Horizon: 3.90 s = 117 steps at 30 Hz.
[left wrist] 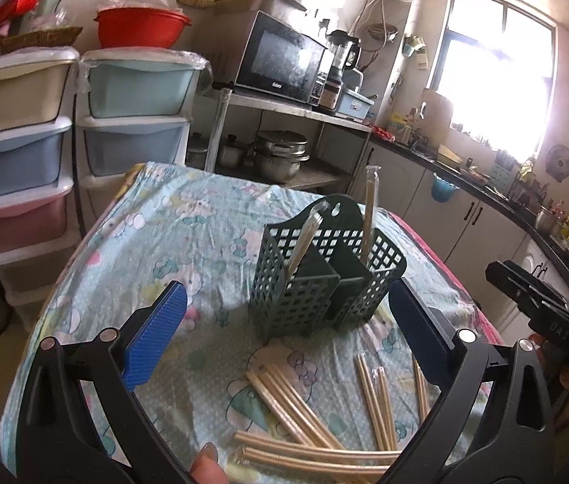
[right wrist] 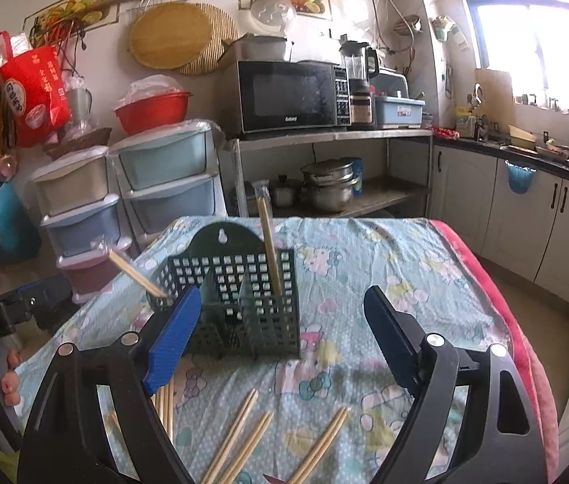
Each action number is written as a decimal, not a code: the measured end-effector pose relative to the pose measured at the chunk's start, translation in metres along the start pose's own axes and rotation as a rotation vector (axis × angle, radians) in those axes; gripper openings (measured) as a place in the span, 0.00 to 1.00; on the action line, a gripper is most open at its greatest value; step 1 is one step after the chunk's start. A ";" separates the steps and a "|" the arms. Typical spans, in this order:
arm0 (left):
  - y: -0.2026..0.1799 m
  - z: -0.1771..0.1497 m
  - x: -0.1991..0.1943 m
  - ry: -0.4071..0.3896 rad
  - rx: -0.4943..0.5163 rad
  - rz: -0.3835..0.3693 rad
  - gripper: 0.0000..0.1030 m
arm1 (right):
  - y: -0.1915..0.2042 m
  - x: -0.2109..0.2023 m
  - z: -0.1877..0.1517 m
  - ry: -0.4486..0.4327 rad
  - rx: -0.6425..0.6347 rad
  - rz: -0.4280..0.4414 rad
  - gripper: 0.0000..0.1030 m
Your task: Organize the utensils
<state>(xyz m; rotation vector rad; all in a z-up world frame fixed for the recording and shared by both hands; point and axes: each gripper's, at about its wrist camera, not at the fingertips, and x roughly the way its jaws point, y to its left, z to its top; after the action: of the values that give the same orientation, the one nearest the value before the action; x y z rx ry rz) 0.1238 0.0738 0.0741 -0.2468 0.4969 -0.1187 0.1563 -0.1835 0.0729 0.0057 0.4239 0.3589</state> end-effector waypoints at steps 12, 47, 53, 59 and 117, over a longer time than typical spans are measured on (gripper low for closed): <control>0.014 -0.026 -0.004 0.052 -0.017 0.022 0.90 | 0.005 0.002 -0.022 0.061 -0.011 0.019 0.78; 0.021 -0.118 0.013 0.351 0.002 -0.039 0.40 | 0.003 0.028 -0.086 0.321 0.021 0.073 0.55; 0.024 -0.122 0.019 0.370 -0.011 -0.027 0.40 | 0.002 0.029 -0.091 0.331 0.028 0.075 0.54; 0.034 -0.128 0.030 0.403 -0.056 -0.036 0.40 | -0.003 0.039 -0.095 0.361 0.044 0.066 0.54; -0.017 -0.017 0.027 0.149 -0.016 -0.159 0.00 | -0.049 0.022 -0.040 0.163 0.220 0.057 0.05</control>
<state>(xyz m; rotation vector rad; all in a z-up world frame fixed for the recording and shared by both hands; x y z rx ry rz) 0.1387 0.0497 0.0518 -0.2940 0.6260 -0.2895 0.1756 -0.2250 0.0239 0.2042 0.6242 0.3684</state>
